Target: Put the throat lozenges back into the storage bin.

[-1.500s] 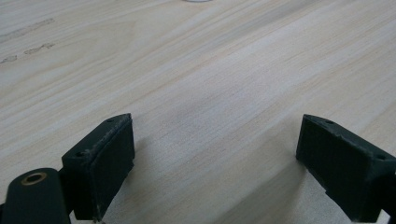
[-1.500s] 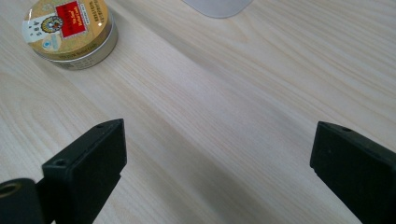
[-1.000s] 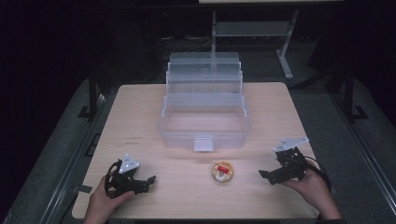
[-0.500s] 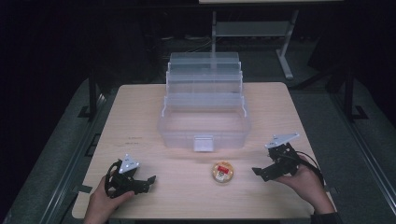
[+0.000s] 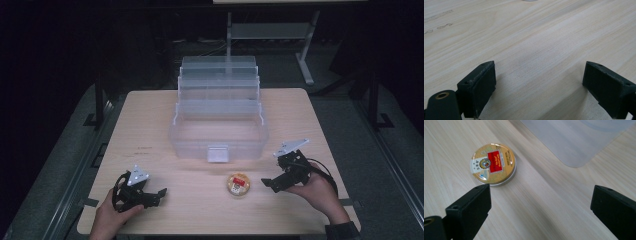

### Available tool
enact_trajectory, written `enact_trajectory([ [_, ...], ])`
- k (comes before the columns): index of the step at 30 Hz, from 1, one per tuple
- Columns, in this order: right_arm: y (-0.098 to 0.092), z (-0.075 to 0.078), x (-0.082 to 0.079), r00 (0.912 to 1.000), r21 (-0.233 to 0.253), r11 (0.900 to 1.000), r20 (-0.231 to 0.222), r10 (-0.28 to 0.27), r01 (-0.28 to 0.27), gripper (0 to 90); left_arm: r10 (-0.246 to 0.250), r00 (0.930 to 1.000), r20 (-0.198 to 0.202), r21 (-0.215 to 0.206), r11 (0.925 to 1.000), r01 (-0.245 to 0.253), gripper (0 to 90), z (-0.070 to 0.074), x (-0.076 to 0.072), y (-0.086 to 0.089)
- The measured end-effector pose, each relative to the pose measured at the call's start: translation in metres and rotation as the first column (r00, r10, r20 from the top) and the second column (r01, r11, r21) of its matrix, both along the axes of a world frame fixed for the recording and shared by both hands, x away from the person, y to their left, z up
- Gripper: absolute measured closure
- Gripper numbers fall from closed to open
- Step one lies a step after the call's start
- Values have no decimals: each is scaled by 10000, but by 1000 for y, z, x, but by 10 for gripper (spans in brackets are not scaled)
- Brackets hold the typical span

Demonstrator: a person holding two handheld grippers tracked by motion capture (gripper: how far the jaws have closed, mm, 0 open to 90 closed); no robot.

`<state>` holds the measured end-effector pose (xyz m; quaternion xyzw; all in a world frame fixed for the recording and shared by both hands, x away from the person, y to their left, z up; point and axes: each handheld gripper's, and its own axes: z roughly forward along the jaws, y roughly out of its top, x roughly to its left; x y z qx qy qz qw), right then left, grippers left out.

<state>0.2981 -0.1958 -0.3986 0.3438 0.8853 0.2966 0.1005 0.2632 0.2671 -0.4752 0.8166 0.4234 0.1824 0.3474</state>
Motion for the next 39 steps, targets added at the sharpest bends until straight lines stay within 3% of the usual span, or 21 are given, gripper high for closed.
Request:
enact_trajectory([
  [19,30,4,5,9976,-91,9976,-105,690,-691,25,2,10000,-6,0,10000,-2,106,0,0,0],
  [39,67,0,9,9868,-348,9866,-335,1585,-1597,25,10,10000,-3,-8,10000,-10,106,0,0,0],
])
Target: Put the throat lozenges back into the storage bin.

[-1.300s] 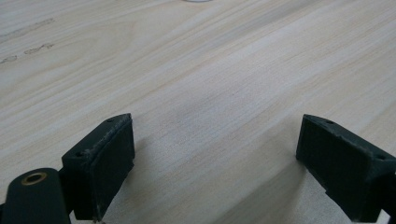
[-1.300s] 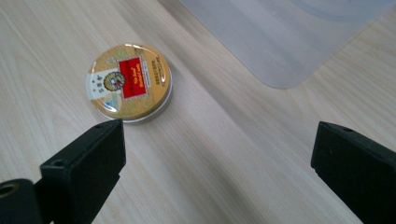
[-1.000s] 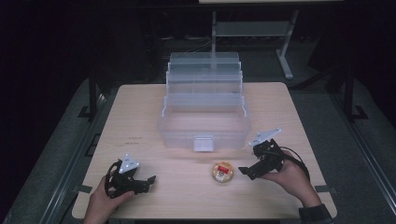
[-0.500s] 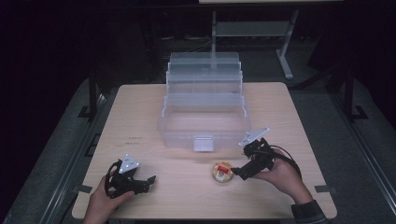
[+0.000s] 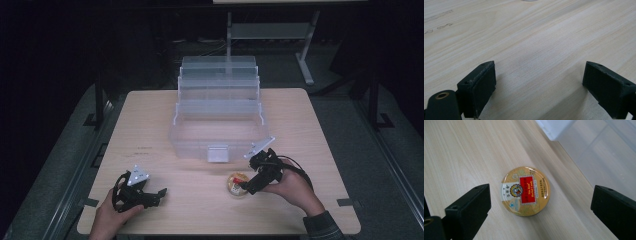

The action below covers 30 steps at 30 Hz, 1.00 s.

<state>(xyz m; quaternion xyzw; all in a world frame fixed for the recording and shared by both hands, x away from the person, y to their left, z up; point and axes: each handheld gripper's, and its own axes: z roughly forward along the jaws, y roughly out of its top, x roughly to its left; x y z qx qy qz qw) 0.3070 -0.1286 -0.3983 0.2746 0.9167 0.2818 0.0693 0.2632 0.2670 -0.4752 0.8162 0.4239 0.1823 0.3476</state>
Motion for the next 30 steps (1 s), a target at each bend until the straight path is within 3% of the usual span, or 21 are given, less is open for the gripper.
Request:
enact_trajectory([
  [14,20,-12,1,9989,-448,9982,-250,394,-405,26,-6,10000,-2,9,10000,6,106,0,0,0],
  [20,32,-22,2,9978,-848,9947,-343,561,-588,44,-23,10000,-9,26,10000,23,106,0,0,0],
  [30,38,-35,4,9973,-1255,9899,-416,607,-655,49,-37,10000,-1,55,10000,37,106,0,0,0],
])
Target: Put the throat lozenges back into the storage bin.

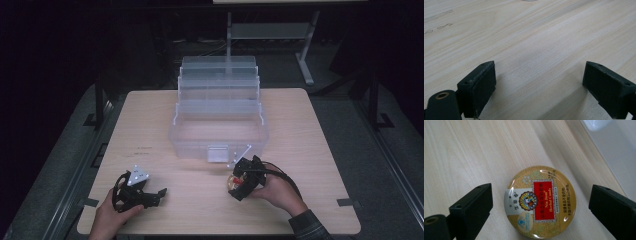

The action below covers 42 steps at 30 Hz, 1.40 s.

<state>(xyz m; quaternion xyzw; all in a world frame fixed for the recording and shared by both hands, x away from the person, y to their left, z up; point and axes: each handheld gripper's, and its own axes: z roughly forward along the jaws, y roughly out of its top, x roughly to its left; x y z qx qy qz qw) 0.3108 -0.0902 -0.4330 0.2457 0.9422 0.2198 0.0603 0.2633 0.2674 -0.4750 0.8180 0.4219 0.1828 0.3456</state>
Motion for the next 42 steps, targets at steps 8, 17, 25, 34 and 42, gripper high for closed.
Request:
enact_trajectory([
  [8,4,-8,1,10000,-264,9997,-39,-12,10,49,8,10000,-11,-15,10000,-8,106,0,0,0],
  [17,3,-12,3,9999,-275,9995,-74,-142,140,49,8,10000,-9,-15,10000,-8,106,0,0,0],
  [25,6,-15,3,9998,-283,9995,-161,-144,139,58,9,10000,-11,-19,10000,-9,106,0,0,0],
  [34,5,-17,3,9996,-279,9996,-287,-66,58,84,11,10000,-9,-16,10000,-11,106,0,0,0],
  [42,5,-17,3,9997,-352,9994,-250,27,-36,137,11,10000,-11,-17,10000,-11,106,0,0,0],
])
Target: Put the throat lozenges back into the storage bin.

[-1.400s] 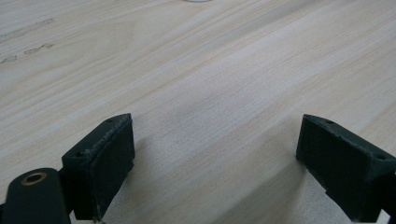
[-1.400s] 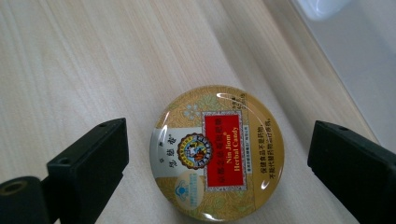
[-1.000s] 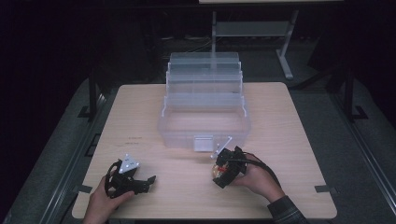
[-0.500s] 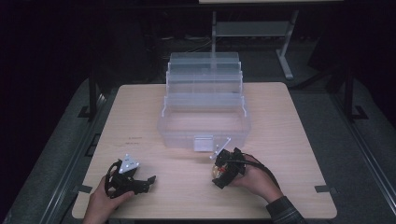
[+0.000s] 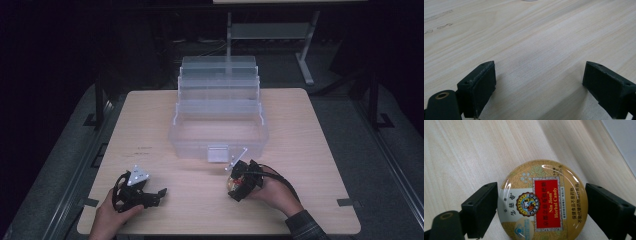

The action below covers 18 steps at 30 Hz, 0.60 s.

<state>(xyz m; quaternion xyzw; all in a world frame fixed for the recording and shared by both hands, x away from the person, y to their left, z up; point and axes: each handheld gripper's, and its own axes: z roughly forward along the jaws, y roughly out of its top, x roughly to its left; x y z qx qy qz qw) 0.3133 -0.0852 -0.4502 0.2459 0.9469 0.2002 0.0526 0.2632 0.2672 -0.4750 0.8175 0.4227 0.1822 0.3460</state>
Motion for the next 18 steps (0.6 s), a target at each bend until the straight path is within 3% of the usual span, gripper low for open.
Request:
enact_trajectory([
  [6,0,-1,0,10000,-92,9999,7,55,-55,188,0,10000,2,-1,10000,0,106,0,0,0],
  [18,-1,0,0,10000,-103,9999,-2,89,-89,195,1,10000,3,-4,10000,-1,106,0,0,0],
])
